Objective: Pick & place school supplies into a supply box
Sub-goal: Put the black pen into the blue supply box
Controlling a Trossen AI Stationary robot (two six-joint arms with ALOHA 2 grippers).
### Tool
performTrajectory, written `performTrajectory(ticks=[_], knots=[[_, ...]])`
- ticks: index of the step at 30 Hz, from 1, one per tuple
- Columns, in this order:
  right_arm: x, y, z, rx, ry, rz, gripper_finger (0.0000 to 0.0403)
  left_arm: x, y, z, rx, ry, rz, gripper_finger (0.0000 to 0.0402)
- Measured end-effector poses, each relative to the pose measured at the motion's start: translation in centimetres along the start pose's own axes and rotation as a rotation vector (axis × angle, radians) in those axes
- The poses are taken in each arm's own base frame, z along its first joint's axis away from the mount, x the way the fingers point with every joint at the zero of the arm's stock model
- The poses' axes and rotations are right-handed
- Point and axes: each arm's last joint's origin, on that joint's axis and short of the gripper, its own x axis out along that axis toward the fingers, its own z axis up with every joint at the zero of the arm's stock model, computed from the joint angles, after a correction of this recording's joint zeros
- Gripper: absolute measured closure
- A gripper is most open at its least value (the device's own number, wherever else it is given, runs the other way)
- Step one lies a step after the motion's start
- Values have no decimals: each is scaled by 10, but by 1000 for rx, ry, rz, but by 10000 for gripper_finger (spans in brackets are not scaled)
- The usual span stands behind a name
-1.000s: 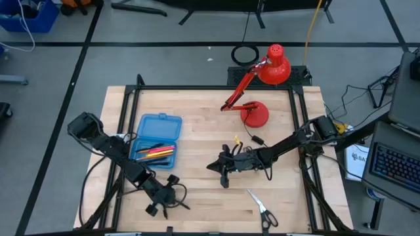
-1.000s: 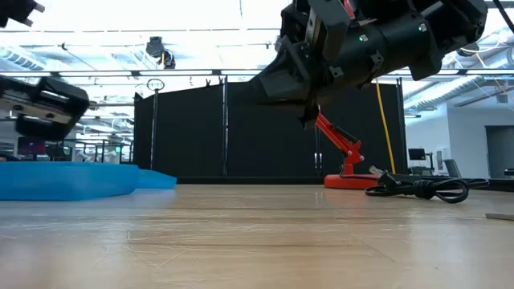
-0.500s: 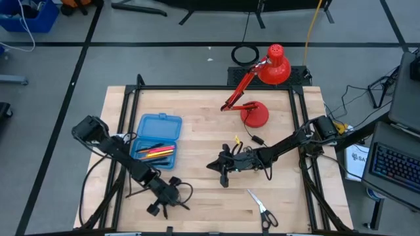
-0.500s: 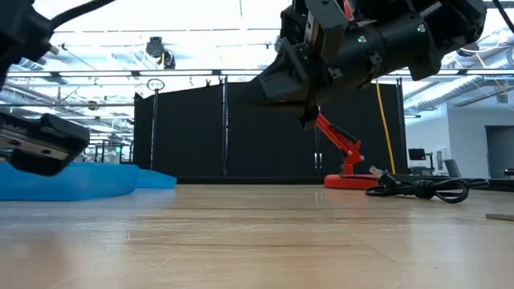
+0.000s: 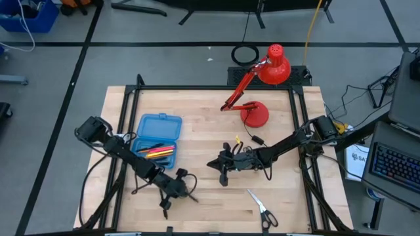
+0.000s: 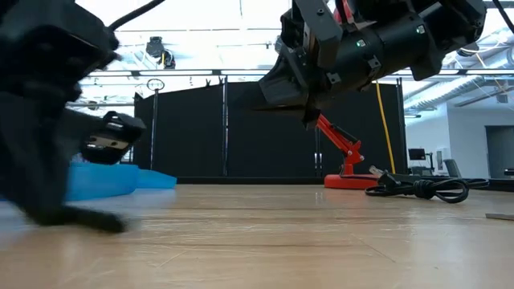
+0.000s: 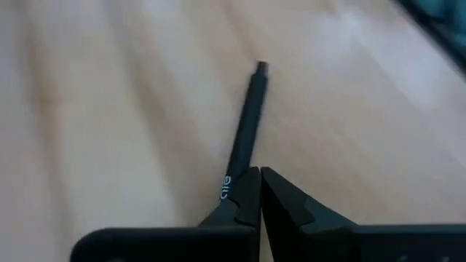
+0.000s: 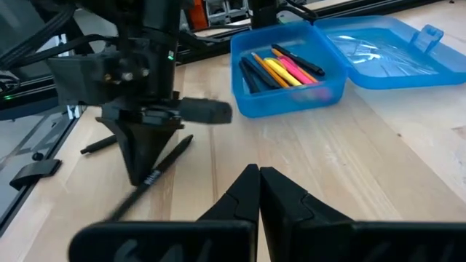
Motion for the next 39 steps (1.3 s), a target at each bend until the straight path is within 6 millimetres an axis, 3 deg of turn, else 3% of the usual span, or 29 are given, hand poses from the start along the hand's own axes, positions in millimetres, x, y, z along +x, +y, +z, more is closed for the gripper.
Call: performTrajectory(ticks=[6,11,17,22,27,32,39], knots=[[0,0,0,0,1,0,403,0,5,4,-12,-57,169,396],[0,0,0,9,0,0,403,-1,12,0,-70,-14,150,391],[0,-1,0,5,-4,-21,403,-2,18,1,-149,-49,295,393],[-1,4,-1,2,-3,-7,398,-2,16,8,-139,-115,274,394],[8,8,-18,6,-29,21,370,-5,11,16,-160,-173,183,368],[29,0,-42,8,-76,23,323,-26,-1,33,-109,-299,183,366],[62,-1,-40,-95,-79,4,237,-73,-20,53,-10,-439,183,394]])
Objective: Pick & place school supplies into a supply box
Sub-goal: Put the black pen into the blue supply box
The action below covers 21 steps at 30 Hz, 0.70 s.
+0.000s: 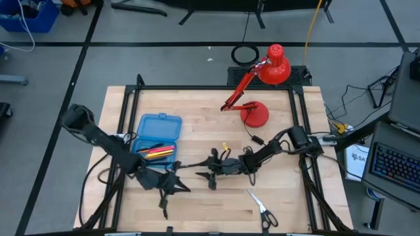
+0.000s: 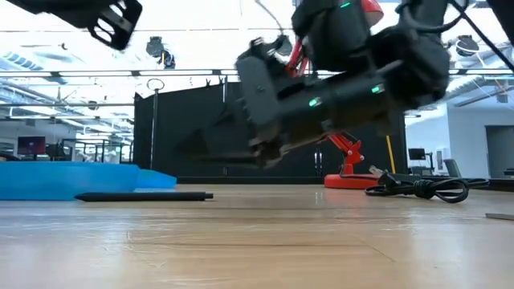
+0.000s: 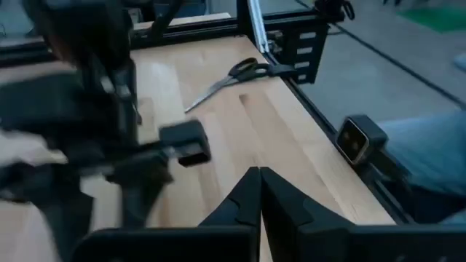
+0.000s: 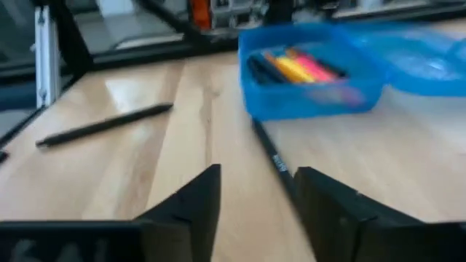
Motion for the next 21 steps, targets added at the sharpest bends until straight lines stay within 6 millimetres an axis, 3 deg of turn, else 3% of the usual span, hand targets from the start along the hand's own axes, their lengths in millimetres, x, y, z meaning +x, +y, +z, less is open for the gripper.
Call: performTrajectory(ticks=[7,12,21], knots=[[26,-11,-7,-41,75,-2,203,-31,-4,15,14,-31,41,381],[25,-9,-11,-158,85,-11,200,-41,-12,14,43,-22,90,378],[24,-24,-17,-155,128,-16,215,-44,-16,12,59,-26,142,394]])
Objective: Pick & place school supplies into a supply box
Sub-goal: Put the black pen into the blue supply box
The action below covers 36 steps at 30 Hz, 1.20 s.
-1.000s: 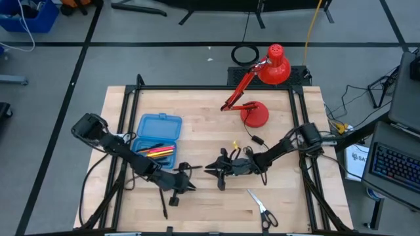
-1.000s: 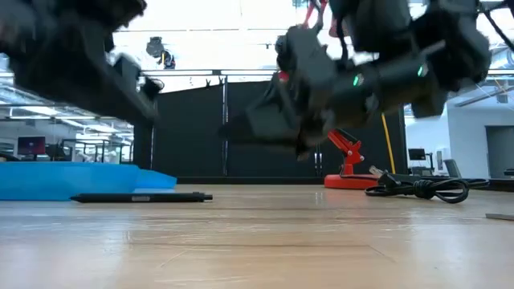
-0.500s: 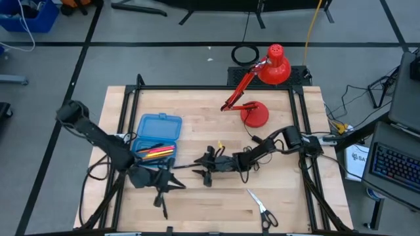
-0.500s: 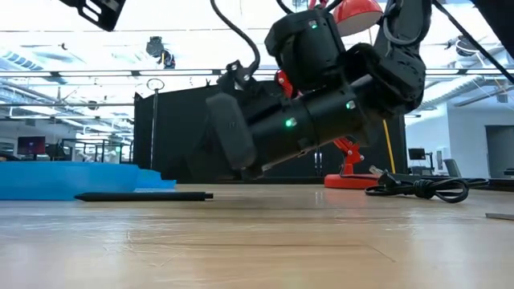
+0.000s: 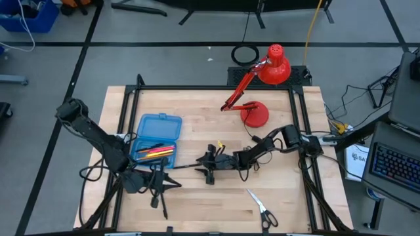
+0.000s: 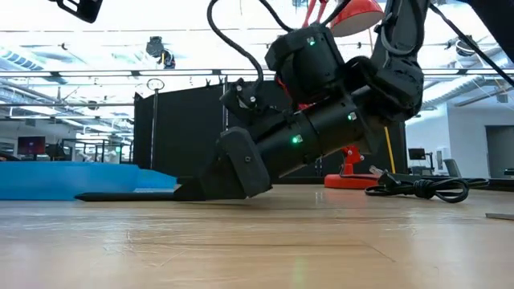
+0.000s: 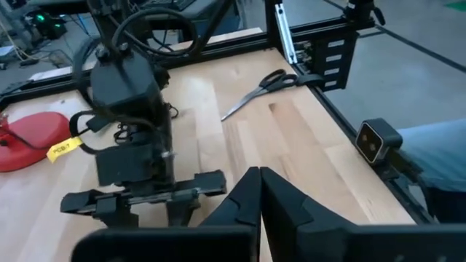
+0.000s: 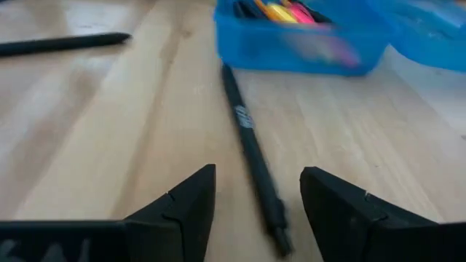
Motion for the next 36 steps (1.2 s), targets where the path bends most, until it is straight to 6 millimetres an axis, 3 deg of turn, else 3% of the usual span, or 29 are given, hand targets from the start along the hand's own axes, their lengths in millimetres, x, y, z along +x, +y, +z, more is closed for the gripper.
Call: performTrajectory(ticks=[7,15,21,29,36], knots=[[7,-11,-11,65,-8,62,226,0,0,0,0,0,10,370],[12,-12,-23,42,-7,66,236,0,0,-1,3,6,12,392],[12,-12,-23,42,-18,68,279,0,0,-1,3,6,12,390],[12,-10,-26,40,10,123,376,0,0,-1,2,6,12,372],[12,-10,-25,55,10,146,382,0,1,-2,7,15,13,396]])
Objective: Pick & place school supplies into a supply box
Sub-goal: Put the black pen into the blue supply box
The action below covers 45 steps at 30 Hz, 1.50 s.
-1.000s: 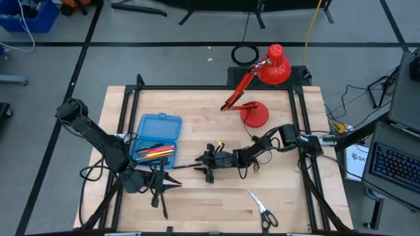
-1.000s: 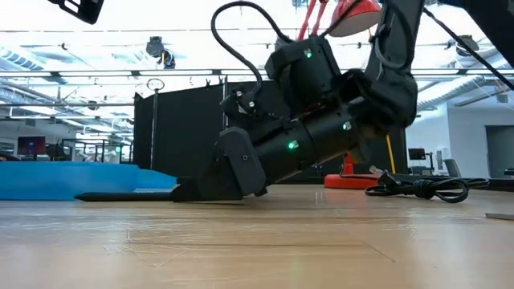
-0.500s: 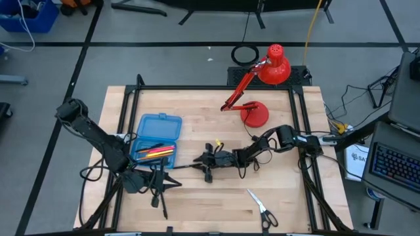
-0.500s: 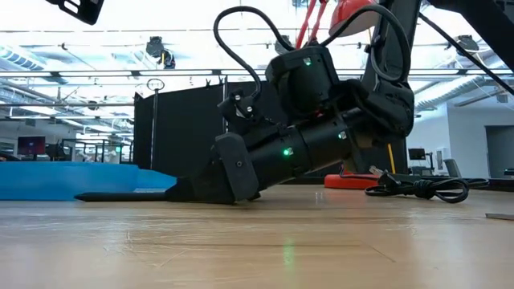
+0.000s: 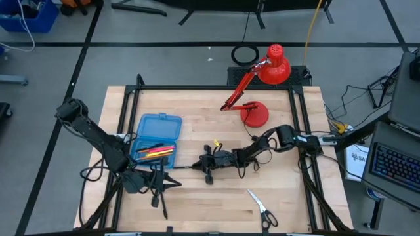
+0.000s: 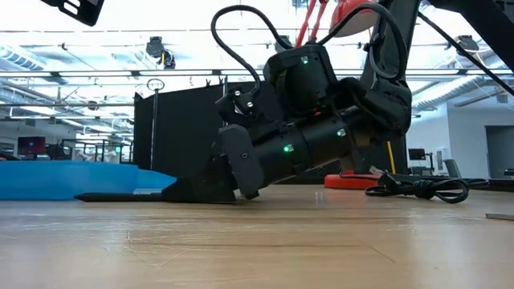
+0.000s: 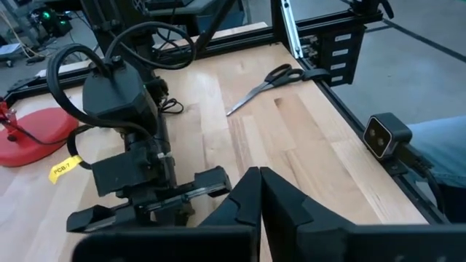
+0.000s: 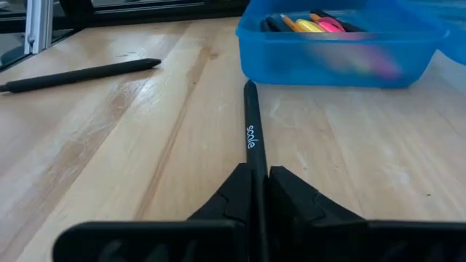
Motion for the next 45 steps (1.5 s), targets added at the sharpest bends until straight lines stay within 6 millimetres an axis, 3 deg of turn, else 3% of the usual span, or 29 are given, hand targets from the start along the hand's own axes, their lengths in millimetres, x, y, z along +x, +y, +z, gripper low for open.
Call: performTrajectory(ticks=[15,30,45], knots=[[-12,19,28,-20,7,55,382,0,0,0,3,3,1,367],[-12,23,48,1,-166,29,382,0,0,-1,4,3,9,366],[20,0,118,2,-124,-48,382,-3,-5,1,0,-21,-15,366]])
